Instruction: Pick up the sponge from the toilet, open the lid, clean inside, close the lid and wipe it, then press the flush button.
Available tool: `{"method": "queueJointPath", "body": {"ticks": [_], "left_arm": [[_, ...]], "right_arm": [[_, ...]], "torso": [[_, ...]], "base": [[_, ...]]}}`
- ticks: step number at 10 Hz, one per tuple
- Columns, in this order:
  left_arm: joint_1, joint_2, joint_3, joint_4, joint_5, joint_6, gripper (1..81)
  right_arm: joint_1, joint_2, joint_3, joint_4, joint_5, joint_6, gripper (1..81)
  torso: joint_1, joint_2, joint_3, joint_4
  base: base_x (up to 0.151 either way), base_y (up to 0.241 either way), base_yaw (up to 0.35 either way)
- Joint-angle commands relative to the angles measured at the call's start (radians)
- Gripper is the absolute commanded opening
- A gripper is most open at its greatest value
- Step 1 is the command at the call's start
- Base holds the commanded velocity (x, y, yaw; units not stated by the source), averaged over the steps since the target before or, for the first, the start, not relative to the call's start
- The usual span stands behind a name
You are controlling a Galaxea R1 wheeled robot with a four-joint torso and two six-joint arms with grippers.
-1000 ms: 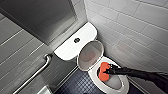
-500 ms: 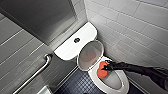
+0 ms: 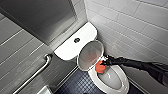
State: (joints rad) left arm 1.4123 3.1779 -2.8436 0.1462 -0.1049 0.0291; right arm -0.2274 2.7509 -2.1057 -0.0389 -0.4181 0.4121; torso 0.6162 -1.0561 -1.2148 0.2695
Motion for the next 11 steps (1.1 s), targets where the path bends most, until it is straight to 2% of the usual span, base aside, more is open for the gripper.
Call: {"method": "queueJointPath", "body": {"ticks": [1,7,9,11], "left_arm": [[0.049,-0.008,-0.01,0.006,0.09,0.006,81.1],[0.047,-0.008,-0.01,0.006,0.09,0.006,81.1],[0.047,-0.008,-0.01,0.006,0.09,0.006,81.1],[0.047,-0.007,-0.01,0.006,0.09,0.006,81.1]], "right_arm": [[0.127,-0.003,-0.006,-0.015,-0.013,-0.007,1.0],[0.181,0.035,-0.025,-0.042,-0.047,-0.007,1.0],[0.144,0.063,-0.031,-0.121,-0.085,-0.007,1.0],[0.107,0.065,-0.025,-0.115,-0.112,-0.012,1.0]], "torso": [[0.0,0.0,0.0,0.0],[0.0,0.0,0.0,0.0],[0.0,0.0,0.0,0.0],[0.0,0.0,0.0,0.0]], "base": [[0.0,0.0,0.0],[0.0,0.0,0.0],[0.0,0.0,0.0],[0.0,0.0,0.0]]}}
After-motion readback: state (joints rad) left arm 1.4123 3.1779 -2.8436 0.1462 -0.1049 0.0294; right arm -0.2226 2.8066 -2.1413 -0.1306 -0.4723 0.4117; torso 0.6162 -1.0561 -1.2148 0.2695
